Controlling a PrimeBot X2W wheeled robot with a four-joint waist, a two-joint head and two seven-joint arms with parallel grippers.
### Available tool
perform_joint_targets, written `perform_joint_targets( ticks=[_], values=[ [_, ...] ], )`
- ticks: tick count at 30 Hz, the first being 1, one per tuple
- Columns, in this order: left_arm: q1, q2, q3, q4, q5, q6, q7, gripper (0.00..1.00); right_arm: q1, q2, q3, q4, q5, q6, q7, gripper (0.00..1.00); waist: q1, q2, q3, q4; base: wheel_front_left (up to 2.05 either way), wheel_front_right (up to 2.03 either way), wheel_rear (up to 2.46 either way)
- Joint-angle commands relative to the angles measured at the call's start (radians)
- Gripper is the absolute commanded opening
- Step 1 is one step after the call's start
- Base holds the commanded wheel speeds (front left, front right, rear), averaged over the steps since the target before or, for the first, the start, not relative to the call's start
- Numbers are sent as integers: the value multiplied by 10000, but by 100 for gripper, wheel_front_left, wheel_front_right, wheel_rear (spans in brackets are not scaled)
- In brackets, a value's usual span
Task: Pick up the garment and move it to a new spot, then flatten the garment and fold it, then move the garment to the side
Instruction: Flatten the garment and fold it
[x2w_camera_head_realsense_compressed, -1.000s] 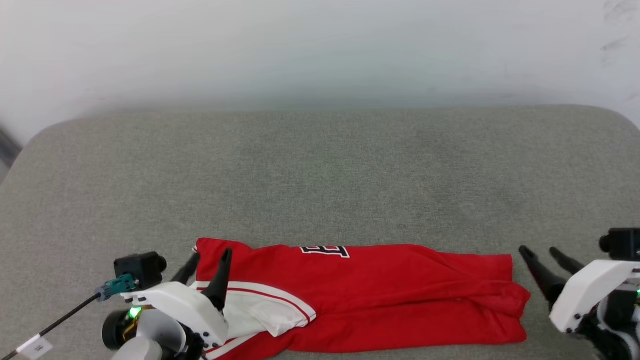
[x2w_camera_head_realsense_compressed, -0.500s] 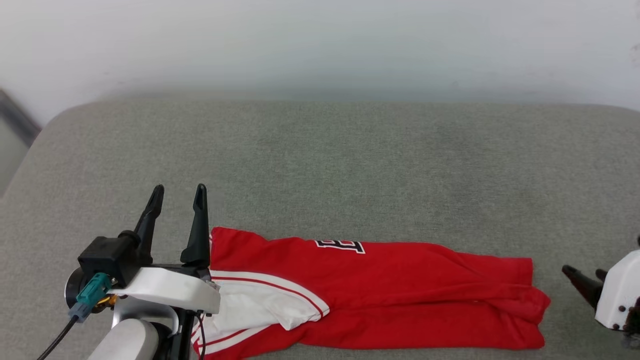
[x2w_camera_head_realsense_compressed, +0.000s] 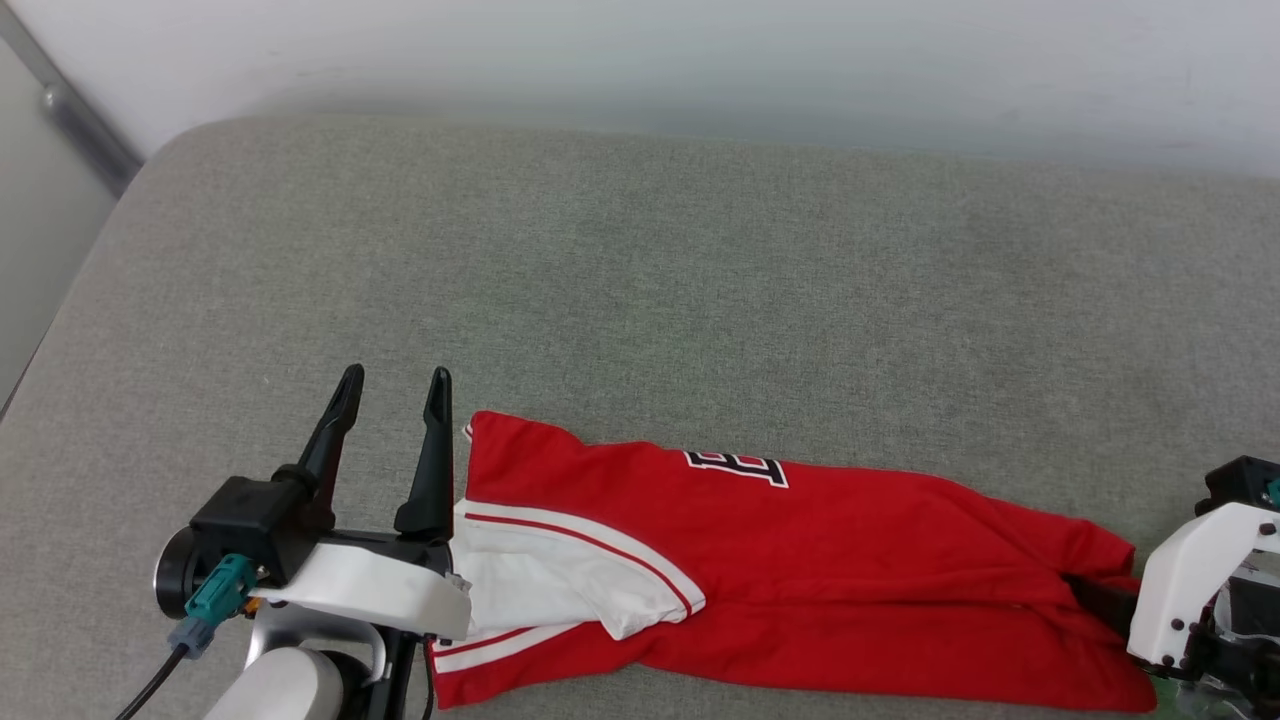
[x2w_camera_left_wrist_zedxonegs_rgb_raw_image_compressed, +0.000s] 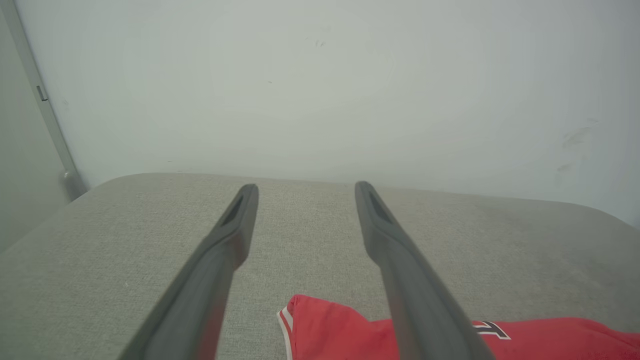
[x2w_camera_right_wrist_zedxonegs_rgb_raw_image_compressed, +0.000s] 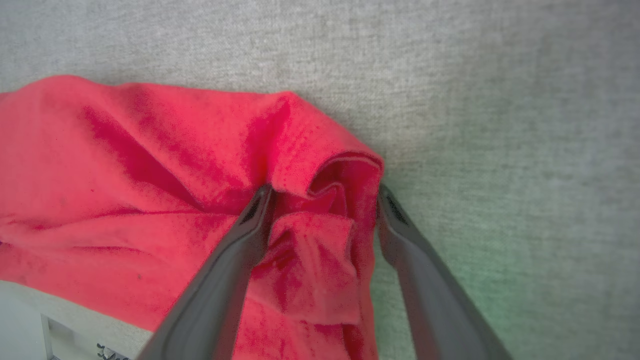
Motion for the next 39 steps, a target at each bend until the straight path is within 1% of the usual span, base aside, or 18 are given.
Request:
perform_joint_targets(
  ticks=[1, 2, 9, 14, 18, 24, 25, 27, 29, 31, 33, 34, 36, 39],
  values=[
    [-38, 68, -42, 19, 71, 6, 38, 100, 350, 660, 594, 545, 216, 41, 222, 34, 0, 0, -47, -25, 0, 0, 0],
    [-14, 102, -71, 41, 95, 2, 91, 100, 307, 620, 694, 518, 278, 46, 176, 0, 0, 0, -103, -57, 0, 0, 0],
    [331, 299, -199, 75, 143, 171, 375, 100, 47, -28, 897, -49, 468, 30, -253, 0, 0, 0, -804, -474, 0, 0, 0],
    [681, 394, -154, -38, 23, 325, 444, 100, 21, -307, 538, -336, 330, 29, -162, 0, 0, 0, -1317, -874, 0, 0, 0],
    [910, 482, -130, -159, -34, 406, 492, 100, 104, -534, -275, -438, 80, 20, 25, 0, 0, 0, -1539, -1118, 0, 0, 0],
    [1076, 536, -172, -336, -27, 504, 564, 100, 308, -653, -2136, -658, -358, 20, 607, 0, 0, 0, -1644, -1284, 0, 0, 0],
    [1076, 536, -172, -336, -27, 504, 564, 100, 308, -653, -2136, -658, -358, 20, 607, 0, 0, 0, -1644, -1284, 0, 0, 0],
    [1111, 538, -191, -367, -26, 532, 576, 100, 282, -362, -2740, -788, -262, 20, 900, 0, 0, 0, -1651, -1312, 0, 0, 0],
    [1138, 541, -200, -392, -29, 556, 587, 100, 157, 103, -3232, -912, 55, 21, 1337, 0, 0, 0, -1652, -1338, 0, 0, 0],
    [1148, 537, -231, -399, -32, 563, 596, 100, 31, 733, -3650, -955, 512, 21, 2026, 0, 0, 0, -1664, -1352, 0, 0, 0],
    [1133, 523, -267, -404, -46, 543, 599, 100, -201, 1515, -3960, -1082, 1211, 21, 2778, 0, 0, 0, -1661, -1343, 0, 0, 0],
    [1118, 519, -282, -408, -46, 532, 610, 100, -296, 1790, -4049, -1175, 1539, 21, 3085, 0, 0, 0, -1654, -1329, 0, 0, 0],
    [1058, 517, -306, -401, -54, 501, 613, 100, -346, 2144, -4108, -1306, 2104, 21, 3620, 0, 0, 0, -1610, -1291, 0, 0, 0],
    [904, 523, -360, -358, -41, 441, 702, 100, -484, 2452, -3803, -1272, 2948, 21, 4016, 0, 0, 0, -1521, -1183, 0, 0, 0]
  ],
)
